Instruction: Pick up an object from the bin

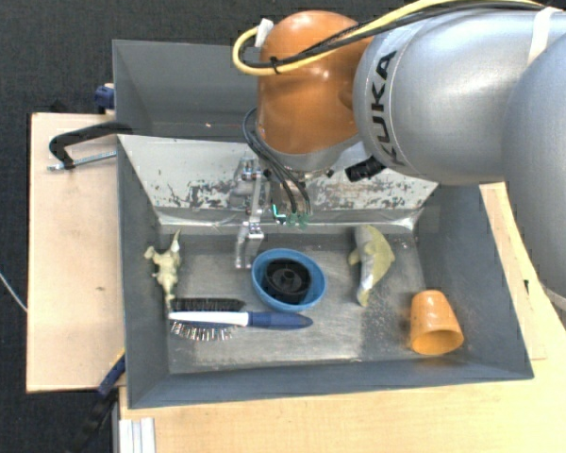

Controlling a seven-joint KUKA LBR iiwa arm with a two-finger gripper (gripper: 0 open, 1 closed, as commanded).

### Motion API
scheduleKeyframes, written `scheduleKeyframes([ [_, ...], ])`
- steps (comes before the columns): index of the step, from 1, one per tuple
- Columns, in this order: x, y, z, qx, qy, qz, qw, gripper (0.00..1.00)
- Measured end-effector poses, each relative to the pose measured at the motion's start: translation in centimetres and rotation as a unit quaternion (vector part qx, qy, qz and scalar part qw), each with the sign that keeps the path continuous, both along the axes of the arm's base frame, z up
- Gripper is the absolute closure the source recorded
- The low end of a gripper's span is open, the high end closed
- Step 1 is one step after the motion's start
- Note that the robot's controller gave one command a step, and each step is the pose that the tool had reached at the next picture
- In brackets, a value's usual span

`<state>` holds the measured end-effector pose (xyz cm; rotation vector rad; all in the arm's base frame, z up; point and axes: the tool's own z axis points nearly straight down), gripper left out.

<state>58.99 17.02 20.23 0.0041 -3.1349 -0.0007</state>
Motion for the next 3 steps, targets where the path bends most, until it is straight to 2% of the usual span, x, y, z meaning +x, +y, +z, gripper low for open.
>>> scheduleKeyframes([
  [1,0.0,-8.5,-12.4,-0.001,-0.0014,0.095,0.9955,0.00],
  [2,0.3,-8.3,-11.8,0.000,-0.0075,0.096,0.9954,1.00],
  [3,1.3,-9.0,1.4,0.000,-0.0111,0.132,0.9912,1.00],
])
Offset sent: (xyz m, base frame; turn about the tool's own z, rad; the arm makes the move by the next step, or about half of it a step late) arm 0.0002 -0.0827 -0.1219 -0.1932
